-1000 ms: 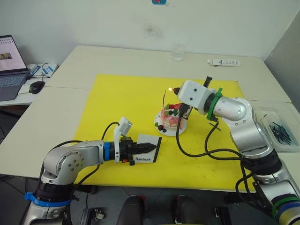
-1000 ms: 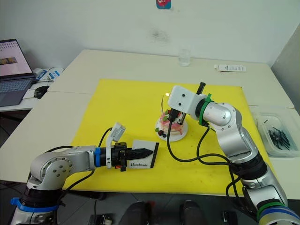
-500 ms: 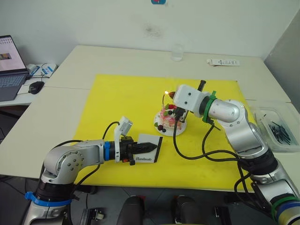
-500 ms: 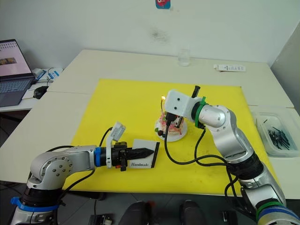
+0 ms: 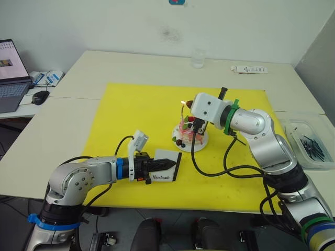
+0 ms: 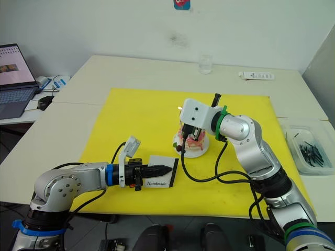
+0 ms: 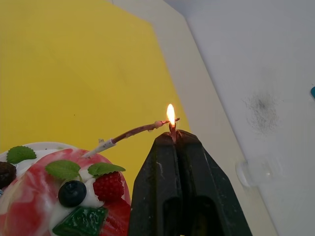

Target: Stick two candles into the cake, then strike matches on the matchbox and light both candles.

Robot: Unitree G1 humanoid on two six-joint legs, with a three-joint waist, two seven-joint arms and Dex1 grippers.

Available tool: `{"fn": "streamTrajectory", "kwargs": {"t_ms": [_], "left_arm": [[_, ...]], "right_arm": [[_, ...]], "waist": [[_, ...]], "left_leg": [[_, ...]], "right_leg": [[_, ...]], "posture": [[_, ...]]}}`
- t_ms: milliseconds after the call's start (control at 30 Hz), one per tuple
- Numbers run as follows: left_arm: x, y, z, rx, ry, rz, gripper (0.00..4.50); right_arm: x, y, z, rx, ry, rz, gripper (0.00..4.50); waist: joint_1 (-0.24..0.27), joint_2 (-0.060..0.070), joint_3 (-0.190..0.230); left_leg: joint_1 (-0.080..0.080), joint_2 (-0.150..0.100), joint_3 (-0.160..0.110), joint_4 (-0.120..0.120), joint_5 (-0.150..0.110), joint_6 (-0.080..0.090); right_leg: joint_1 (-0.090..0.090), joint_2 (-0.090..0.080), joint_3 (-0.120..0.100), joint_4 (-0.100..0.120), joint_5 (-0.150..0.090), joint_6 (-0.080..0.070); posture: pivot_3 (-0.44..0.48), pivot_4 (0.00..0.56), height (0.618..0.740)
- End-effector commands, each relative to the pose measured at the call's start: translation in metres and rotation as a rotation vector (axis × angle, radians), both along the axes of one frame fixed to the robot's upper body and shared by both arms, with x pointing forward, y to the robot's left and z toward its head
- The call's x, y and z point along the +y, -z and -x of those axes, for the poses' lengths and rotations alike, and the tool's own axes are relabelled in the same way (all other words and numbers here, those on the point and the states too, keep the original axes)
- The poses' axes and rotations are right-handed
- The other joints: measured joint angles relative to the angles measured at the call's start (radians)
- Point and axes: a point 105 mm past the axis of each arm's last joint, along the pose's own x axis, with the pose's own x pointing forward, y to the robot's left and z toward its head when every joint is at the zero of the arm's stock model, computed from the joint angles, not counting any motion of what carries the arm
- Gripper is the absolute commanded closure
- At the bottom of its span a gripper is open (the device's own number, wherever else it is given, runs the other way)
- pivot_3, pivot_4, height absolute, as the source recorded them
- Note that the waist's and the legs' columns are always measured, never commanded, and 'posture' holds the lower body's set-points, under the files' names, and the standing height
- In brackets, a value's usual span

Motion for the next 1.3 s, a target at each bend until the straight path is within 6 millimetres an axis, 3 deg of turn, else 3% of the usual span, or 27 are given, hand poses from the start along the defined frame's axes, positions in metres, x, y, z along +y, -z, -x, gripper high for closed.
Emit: {"fn": "streamTrajectory", "kwargs": {"t_ms": [33,1300], "left_arm": [[-0.0032,-0.0117,0.0032,-0.044,0.025,0.021,4.50],[-0.0013,-0.0135,0.0057,-0.039,0.037,0.019,4.50]], "right_arm": [[0.0033,-0.0095,0.0028,-0.045,-0.017,-0.002,4.47],[0.0002,-0.0025,0.0027,0.014,0.001,-0.051,4.47]], "waist": [[0.000,0.000,0.000],[0.000,0.000,0.000]], "left_leg": [[0.000,0.000,0.000,0.000,0.000,0.000],[0.000,0.000,0.000,0.000,0.000,0.000]], "right_leg": [[0.000,0.000,0.000,0.000,0.000,0.000],[0.000,0.000,0.000,0.000,0.000,0.000]], "posture": [[0.000,0.150,0.727],[0.000,0.150,0.727]]}}
